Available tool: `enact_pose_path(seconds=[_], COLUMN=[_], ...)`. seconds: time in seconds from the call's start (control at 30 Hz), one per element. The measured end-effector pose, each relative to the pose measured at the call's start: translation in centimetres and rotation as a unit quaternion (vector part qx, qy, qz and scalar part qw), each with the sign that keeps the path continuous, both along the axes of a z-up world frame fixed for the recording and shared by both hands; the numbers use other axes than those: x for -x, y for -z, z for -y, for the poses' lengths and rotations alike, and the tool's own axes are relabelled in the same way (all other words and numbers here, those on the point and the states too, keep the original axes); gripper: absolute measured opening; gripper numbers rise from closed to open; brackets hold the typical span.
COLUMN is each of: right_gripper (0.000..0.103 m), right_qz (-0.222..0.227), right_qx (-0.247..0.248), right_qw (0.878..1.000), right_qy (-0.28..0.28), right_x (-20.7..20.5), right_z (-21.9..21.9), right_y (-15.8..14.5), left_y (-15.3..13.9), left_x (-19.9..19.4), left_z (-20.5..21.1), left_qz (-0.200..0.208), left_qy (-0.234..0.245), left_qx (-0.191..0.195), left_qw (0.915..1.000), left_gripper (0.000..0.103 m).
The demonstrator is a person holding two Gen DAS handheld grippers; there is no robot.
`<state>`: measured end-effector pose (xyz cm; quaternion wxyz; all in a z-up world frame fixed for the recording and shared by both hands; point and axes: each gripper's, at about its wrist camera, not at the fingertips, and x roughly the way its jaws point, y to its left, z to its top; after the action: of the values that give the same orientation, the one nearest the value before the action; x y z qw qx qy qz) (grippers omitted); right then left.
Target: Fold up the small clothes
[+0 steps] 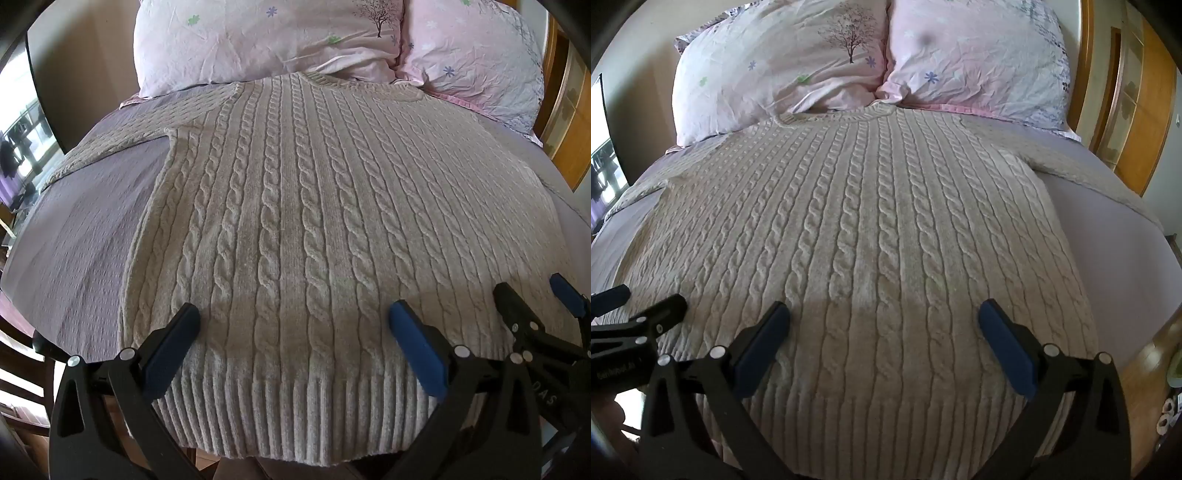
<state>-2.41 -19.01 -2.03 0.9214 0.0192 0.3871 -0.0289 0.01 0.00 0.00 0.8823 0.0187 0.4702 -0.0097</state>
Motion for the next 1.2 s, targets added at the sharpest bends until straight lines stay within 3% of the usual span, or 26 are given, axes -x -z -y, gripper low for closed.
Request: enact_pose_path(seconds=[1.2], right_gripper=[0.101], right_qz=[-0.002], right_qx=[0.000], right_qw=[1.000], right_qy=[0.002], right_x=[-0.07], right_z=[0.09], right_y=[0.10], left_y=[0.00], left_x=[0.01], left_z=[0.00], left_qz=[0.001], left_qy=[0.000], left_qx=[0.000], left_qw=[1.0000], left_gripper=[0.102])
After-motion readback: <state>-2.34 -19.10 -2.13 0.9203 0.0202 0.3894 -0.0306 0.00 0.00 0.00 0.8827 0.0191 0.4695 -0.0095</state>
